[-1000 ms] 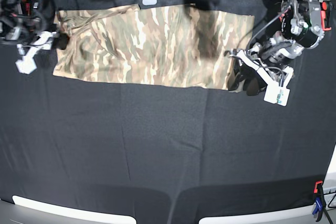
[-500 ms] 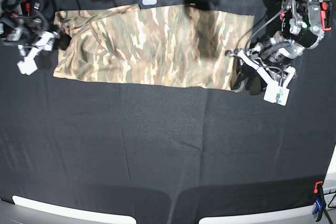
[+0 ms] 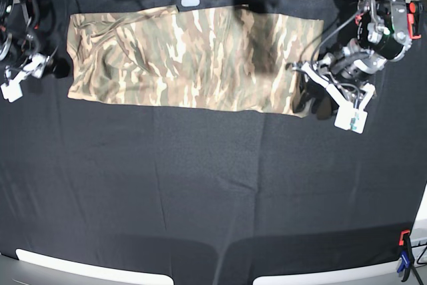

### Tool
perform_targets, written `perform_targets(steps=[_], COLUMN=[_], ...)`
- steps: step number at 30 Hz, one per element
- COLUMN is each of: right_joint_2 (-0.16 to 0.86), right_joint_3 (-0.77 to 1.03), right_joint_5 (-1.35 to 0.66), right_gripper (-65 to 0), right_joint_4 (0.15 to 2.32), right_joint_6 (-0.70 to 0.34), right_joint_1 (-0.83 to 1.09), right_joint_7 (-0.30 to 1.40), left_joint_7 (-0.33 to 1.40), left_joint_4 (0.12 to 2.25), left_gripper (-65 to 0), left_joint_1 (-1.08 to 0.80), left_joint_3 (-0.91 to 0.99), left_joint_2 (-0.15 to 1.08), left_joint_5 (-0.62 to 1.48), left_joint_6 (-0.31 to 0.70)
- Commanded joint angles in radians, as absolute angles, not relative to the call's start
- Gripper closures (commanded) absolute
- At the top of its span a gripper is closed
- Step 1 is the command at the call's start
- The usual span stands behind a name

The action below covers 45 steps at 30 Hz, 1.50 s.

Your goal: Layout the t-shirt on the table in an organized manner, then fold the t-shirt properly

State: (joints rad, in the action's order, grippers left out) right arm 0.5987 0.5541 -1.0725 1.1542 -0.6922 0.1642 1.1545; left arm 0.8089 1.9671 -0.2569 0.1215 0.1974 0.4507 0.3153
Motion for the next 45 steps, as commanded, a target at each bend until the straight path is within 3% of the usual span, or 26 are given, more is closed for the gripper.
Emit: perform_targets(steps=[1, 5, 12, 17, 25, 45], right_joint_2=[0.623, 0.609, 0.578, 0.574, 0.574, 0.575], right_joint_3=[0.558, 0.554, 0.554, 0.554, 0.554, 0.554], right_joint_5=[-1.118, -1.23, -1.24, -1.362, -1.417, -1.484], right_gripper=[-35.1, -35.1, -35.1, -35.1, -35.1, -35.1], right_joint_4=[1.132, 1.043, 1.038, 1.039, 1.039, 1.039], right_joint_6=[-0.698, -0.698, -0.698, -0.698, -0.698, -0.698], right_joint_1=[0.135, 0.077, 0.067, 0.067, 0.067, 0.067], right_joint_7=[1.181, 1.293, 1.332, 1.396, 1.396, 1.396], left_joint_7=[0.781, 0.765, 0.761, 0.76, 0.738, 0.732], left_joint_4=[1.982, 1.982, 1.982, 1.974, 1.876, 1.879], left_gripper=[-30.5, -30.5, -30.5, -30.5, -30.5, -30.5], left_joint_1=[-0.246, -0.247, -0.247, -0.246, -0.246, -0.232], left_joint_3=[0.123, 0.123, 0.123, 0.124, 0.123, 0.124], left_joint_2=[0.202, 0.202, 0.203, 0.203, 0.203, 0.203], left_joint_5=[0.461, 0.461, 0.461, 0.461, 0.461, 0.461], left_joint_6=[0.318, 0.318, 0.318, 0.318, 0.319, 0.356])
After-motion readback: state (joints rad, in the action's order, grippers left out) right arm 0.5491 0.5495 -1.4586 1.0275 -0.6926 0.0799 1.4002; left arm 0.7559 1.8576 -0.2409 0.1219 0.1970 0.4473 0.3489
